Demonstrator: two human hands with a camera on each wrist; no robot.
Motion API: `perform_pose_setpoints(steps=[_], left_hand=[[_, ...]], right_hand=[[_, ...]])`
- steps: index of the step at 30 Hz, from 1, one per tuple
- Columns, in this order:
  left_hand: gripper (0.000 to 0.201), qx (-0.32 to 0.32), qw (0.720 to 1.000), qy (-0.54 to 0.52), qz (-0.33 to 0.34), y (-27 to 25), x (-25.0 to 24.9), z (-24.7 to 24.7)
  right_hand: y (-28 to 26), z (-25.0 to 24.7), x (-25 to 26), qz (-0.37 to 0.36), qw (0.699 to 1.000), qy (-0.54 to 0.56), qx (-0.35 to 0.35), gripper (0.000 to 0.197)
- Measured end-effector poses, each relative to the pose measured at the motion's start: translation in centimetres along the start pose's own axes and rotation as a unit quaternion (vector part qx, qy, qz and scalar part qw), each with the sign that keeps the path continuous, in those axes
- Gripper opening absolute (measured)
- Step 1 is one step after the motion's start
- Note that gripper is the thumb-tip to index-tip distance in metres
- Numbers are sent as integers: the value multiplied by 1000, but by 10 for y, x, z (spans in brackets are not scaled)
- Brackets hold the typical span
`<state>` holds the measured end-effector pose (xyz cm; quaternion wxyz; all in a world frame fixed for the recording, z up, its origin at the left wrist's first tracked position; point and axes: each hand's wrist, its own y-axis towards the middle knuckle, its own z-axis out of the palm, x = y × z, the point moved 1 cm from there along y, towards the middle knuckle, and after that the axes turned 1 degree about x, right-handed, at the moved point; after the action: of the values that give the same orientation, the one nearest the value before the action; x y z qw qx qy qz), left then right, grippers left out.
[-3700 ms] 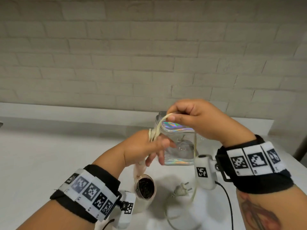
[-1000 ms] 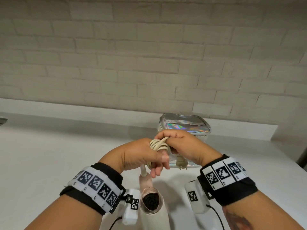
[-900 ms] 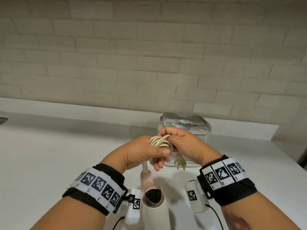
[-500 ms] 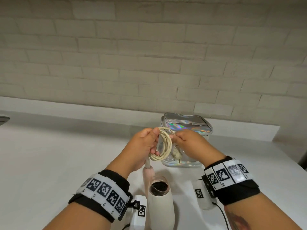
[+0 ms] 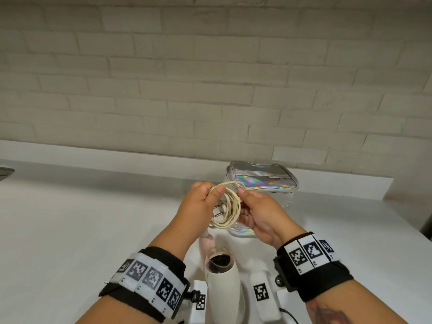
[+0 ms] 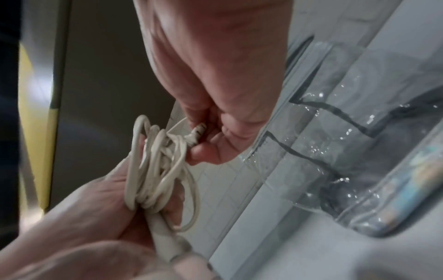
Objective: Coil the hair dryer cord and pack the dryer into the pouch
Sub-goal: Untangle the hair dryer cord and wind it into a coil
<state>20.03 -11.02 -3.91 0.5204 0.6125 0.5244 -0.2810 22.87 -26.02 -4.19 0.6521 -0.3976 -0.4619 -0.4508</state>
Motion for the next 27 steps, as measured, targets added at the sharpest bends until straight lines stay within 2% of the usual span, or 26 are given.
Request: perform_pose_setpoints(steps=[2, 4, 6, 8, 10, 12, 14, 17, 18, 20, 22, 23, 25, 27], left_hand=[[39, 7, 1000, 6, 3, 4, 2, -1], [43, 28, 998, -58, -14, 4, 4, -1], [40, 53, 987, -150, -36, 3, 3, 1], [38, 56, 984, -165, -42, 3, 4, 3], [30, 20, 990, -137, -32, 1, 2, 3], [29, -19, 993, -114, -25, 1, 0, 5], [30, -30, 993, -107, -27, 2, 0, 8], [31, -36, 993, -106, -48, 5, -1, 9], [32, -41, 991, -110, -57, 8, 0, 8], [34, -45, 984, -148, -89, 12, 5, 9], [38, -48, 972, -194, -127, 17, 9, 11], [42, -52, 967, -202, -145, 19, 10, 12], [44, -56, 961, -215, -164, 22, 11, 14], [36, -64, 954, -235, -173, 23, 11, 15]], right_hand=[[-2, 1, -2, 15, 998, 54, 37, 35], [-7, 4, -2, 26, 992, 79, 93, 28], [-13, 7, 0, 35, 987, 63, 140, 18], [-15, 7, 1, 39, 985, 36, 163, 13], [-11, 3, 3, 26, 990, -10, 141, 8], [-5, -1, 4, -16, 996, -16, 82, 14], [-4, -2, 6, -42, 997, 50, 48, 30], [-13, 2, 10, -82, 986, 136, 48, 45], [-15, 3, 11, -110, 986, 111, 58, 52], [-21, 8, 11, -188, 975, -63, 99, 61], [-22, 14, 6, -248, 911, -309, 115, 57], [-20, 15, 2, -264, 876, -392, 94, 54], [-15, 19, -2, -299, 844, -442, 48, 46], [-12, 19, -6, -321, 813, -485, 26, 40]])
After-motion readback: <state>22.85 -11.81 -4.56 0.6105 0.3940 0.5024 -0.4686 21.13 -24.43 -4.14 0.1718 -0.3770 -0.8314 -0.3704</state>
